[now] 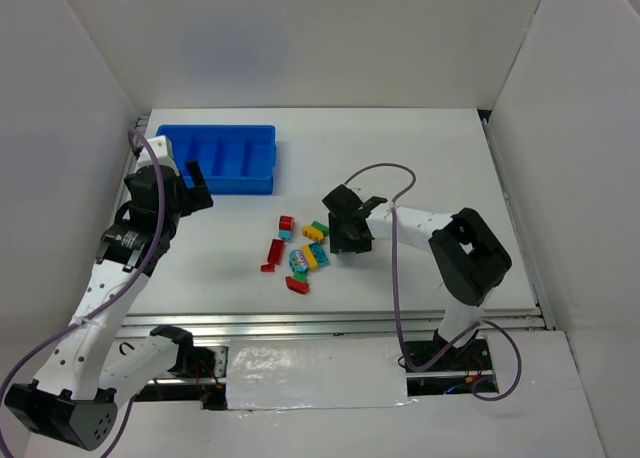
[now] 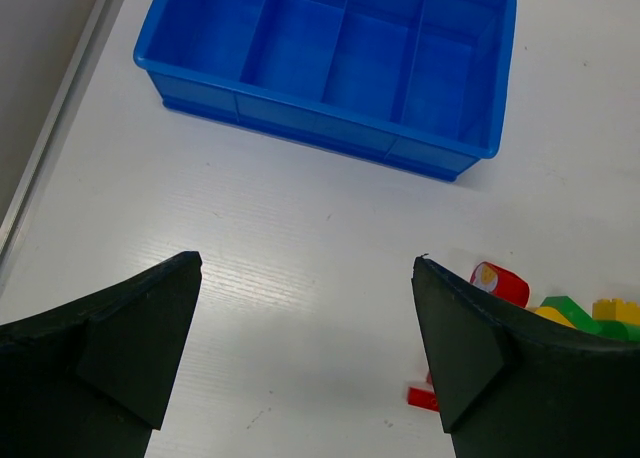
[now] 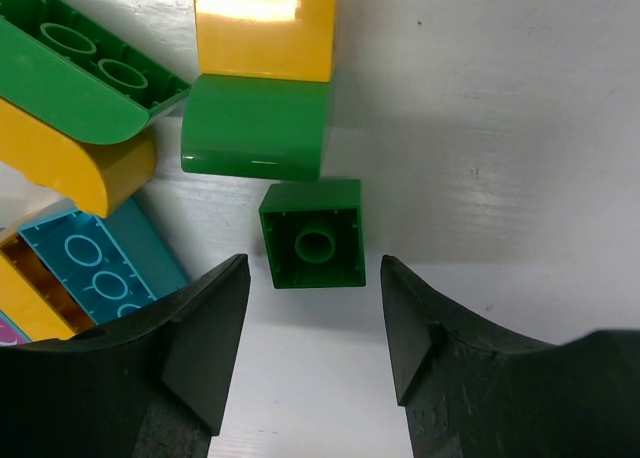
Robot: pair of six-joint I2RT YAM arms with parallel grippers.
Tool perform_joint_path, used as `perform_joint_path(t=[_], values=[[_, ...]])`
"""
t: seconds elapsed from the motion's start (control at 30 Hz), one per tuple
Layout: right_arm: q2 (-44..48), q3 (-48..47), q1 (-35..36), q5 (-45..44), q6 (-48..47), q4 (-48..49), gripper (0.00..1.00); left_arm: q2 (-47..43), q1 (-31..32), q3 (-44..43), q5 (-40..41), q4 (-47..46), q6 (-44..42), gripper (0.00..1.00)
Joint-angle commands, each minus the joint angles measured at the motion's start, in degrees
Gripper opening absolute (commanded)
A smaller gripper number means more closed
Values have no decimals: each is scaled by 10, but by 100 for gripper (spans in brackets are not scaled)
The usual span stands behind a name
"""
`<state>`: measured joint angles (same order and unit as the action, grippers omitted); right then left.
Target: Sort the legos into containers by color
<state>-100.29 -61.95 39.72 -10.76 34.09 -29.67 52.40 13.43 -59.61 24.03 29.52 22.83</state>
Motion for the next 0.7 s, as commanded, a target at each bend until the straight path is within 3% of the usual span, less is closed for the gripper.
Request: perform_joint_path(t=[0.0,0.23,0.47,0.6,0.67], values=[[4,-5,7,0,5,22,62,-4,5,1,6,-23,0,99],[1,7,8,-7,4,34,51,-3,5,2,1,-24,-1,99],[2,3,7,-19,-29,44,49,0,5,1,-1,-23,-1,99],[-2,4,8,-27,-34,46,57,2,5,0,-3,-22,0,99],[0,8,8,-28,-36,52,54,2,5,0,-6,-23,0,99]])
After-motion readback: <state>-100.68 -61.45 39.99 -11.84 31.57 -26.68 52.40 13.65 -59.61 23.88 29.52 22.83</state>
